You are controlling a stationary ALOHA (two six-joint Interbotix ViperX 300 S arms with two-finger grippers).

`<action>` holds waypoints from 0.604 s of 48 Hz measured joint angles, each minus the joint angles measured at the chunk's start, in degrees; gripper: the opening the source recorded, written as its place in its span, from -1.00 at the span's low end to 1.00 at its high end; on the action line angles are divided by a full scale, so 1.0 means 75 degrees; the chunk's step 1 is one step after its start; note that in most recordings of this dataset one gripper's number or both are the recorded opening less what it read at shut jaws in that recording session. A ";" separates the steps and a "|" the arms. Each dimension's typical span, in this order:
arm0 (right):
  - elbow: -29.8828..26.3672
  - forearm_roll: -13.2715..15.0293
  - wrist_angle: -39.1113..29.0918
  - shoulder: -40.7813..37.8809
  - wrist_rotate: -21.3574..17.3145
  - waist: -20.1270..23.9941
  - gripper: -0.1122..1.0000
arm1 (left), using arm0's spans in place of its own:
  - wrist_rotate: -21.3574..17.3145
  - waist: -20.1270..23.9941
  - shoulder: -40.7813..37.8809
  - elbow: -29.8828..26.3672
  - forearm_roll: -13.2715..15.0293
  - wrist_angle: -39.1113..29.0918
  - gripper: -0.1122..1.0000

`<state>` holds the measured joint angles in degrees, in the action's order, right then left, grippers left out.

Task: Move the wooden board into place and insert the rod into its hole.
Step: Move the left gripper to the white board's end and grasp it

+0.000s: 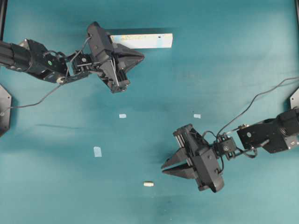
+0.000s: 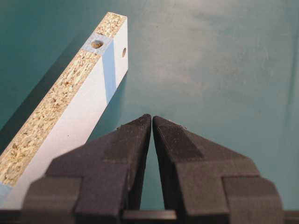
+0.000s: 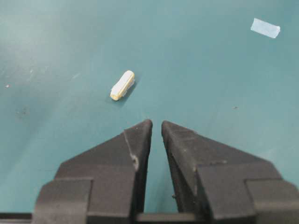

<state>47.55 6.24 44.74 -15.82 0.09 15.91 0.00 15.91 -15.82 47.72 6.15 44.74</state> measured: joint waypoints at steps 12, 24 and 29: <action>-0.0223 0.0059 -0.1301 0.0750 -0.0023 0.0082 -0.81 | 0.0000 0.0012 0.1078 -0.0152 -0.0246 -0.2496 -0.79; -0.0551 0.0070 -0.3551 0.1687 -0.0035 0.0281 -0.74 | -0.0059 0.0023 0.2215 -0.0094 -0.0293 -0.4008 -0.41; -0.0668 0.0059 -0.4137 0.1887 -0.0059 0.0352 -0.39 | -0.0551 0.0035 0.2613 0.0070 -0.0316 -0.4219 0.11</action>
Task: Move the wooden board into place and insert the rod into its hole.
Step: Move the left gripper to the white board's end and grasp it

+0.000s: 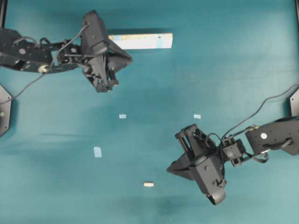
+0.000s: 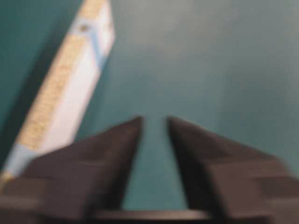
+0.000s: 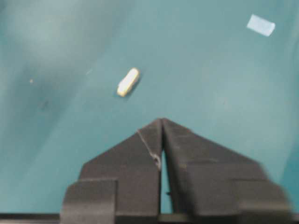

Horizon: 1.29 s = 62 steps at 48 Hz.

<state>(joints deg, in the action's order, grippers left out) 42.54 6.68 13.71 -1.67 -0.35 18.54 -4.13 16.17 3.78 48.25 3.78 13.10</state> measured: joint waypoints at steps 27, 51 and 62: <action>-0.0762 0.0012 -0.1887 0.0117 -0.0738 0.0047 0.77 | -0.2520 0.1430 0.0527 0.0234 -0.0012 -0.0410 0.83; -0.0855 0.0012 -0.2109 0.0117 -0.0738 0.0035 0.77 | -0.3270 0.1605 -0.1020 -0.0504 -0.0012 -0.0422 0.83; -0.0844 0.0012 -0.2156 0.0117 -0.0738 0.0047 0.77 | -0.3645 0.1652 -0.1465 -0.0633 -0.0023 -0.0422 0.83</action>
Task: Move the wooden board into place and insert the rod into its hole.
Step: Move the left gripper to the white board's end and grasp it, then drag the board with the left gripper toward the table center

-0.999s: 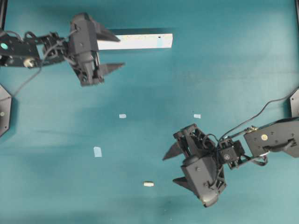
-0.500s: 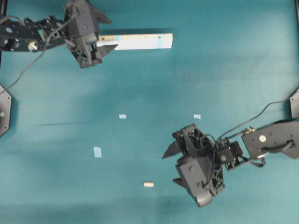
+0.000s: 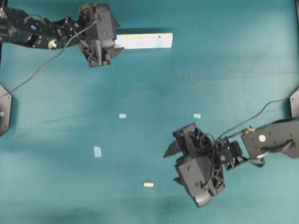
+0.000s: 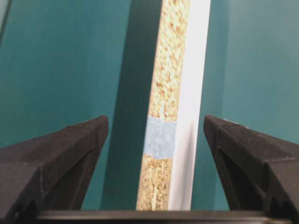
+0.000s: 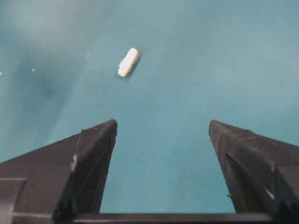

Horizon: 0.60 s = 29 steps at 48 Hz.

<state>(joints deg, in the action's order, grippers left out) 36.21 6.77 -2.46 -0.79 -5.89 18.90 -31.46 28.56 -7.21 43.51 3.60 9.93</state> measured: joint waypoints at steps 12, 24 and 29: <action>-0.0012 0.0000 0.0000 -0.0059 0.0000 0.0000 0.77 | -0.0012 0.0082 -0.0141 -0.0035 0.0000 0.0000 0.83; 0.0000 0.0000 0.0000 -0.0152 0.0000 0.0000 0.77 | 0.0000 0.0082 -0.0340 -0.0070 0.0000 -0.0012 0.83; 0.0000 0.0000 0.0012 -0.0188 0.0000 -0.0012 0.77 | 0.0012 0.0082 -0.0457 -0.0141 0.0012 -0.0012 0.83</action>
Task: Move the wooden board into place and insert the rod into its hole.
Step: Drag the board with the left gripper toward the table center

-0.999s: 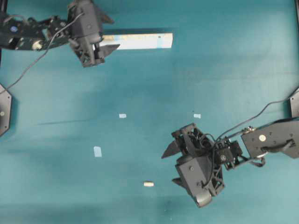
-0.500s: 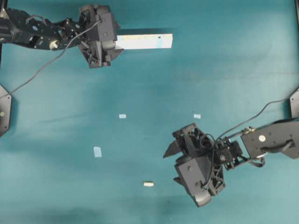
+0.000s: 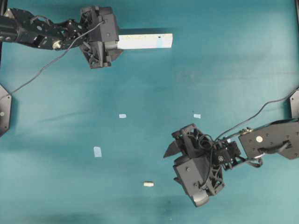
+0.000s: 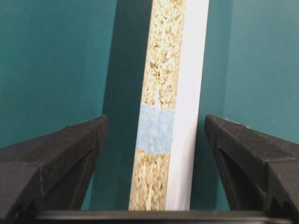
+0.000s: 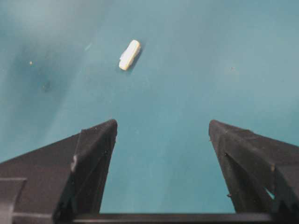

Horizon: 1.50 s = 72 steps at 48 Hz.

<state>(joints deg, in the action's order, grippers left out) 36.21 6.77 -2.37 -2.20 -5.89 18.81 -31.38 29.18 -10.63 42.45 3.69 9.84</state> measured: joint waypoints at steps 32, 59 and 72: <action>-0.0012 0.0012 -0.0070 -0.0012 0.0000 -0.0035 0.77 | 0.0258 -0.0340 -0.0223 -0.0176 -0.0012 -0.0047 -0.42; -0.0012 0.0059 -0.0082 -0.0012 0.0000 -0.0047 0.77 | 0.2121 -0.0937 0.0762 -0.0363 0.0000 -0.0996 -0.42; -0.0012 0.0070 -0.0082 -0.0012 0.0000 -0.0059 0.77 | 0.3141 -0.2051 0.0727 -0.0645 0.0000 -0.1395 -0.42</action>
<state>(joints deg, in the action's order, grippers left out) 36.12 7.29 -2.99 -2.29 -5.89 18.37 -7.82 13.80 -5.19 37.62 3.69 -0.62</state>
